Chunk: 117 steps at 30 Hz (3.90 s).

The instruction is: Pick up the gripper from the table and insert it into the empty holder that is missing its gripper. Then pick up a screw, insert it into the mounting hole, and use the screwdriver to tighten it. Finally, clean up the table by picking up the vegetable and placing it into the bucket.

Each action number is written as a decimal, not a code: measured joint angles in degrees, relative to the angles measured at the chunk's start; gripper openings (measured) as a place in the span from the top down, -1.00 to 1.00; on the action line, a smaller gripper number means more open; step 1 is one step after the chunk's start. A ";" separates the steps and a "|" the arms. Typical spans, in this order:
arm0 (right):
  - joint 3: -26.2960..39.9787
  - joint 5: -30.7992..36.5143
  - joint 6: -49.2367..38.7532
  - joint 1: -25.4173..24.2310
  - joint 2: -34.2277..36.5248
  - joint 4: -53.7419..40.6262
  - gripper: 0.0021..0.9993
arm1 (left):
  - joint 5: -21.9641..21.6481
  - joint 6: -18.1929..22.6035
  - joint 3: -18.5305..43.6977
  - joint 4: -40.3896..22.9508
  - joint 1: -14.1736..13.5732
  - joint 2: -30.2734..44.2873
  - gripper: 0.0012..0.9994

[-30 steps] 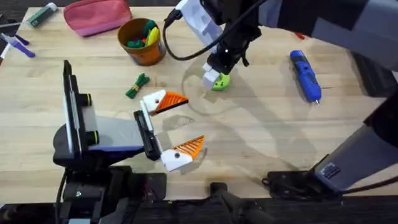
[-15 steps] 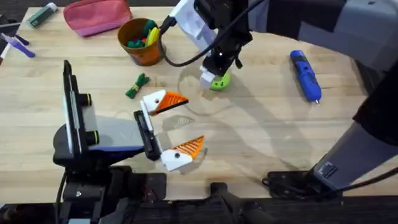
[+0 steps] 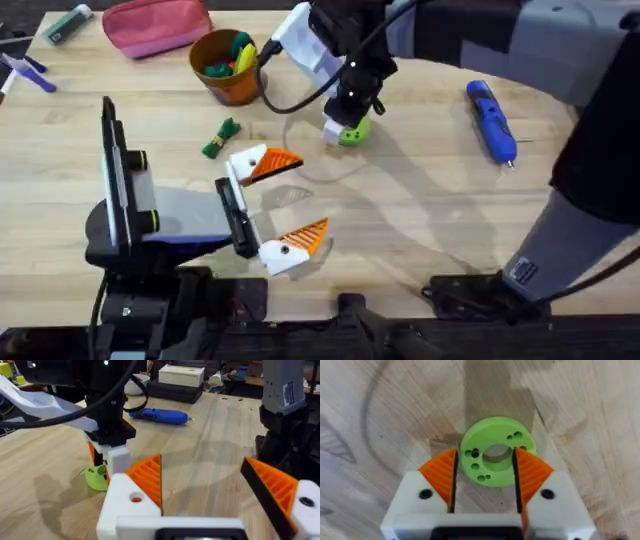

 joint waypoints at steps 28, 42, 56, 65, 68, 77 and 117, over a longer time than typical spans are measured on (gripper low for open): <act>0.04 0.00 0.01 0.98 0.91 -0.02 0.12 | 0.00 0.01 0.00 0.00 0.00 0.00 -0.97; 0.04 0.00 0.02 1.51 0.92 0.37 0.13 | 0.00 0.02 0.00 0.00 0.00 0.00 -0.97; 0.07 -0.04 0.02 1.79 0.92 0.94 0.49 | 0.00 0.00 0.00 0.00 0.00 0.00 -0.97; 0.26 -0.09 0.00 1.99 0.92 0.76 0.67 | 0.00 0.02 0.00 0.00 0.00 0.00 -0.97; 0.26 -0.09 0.02 1.99 0.92 0.77 0.68 | 0.00 0.02 0.00 0.00 0.00 0.00 -0.97; 0.31 -0.07 0.01 1.99 0.92 0.58 0.68 | 0.00 0.00 0.00 0.00 0.00 0.00 -0.97; 0.46 0.84 0.00 1.97 0.92 0.24 0.99 | 0.01 0.02 0.00 0.00 0.00 0.01 -0.97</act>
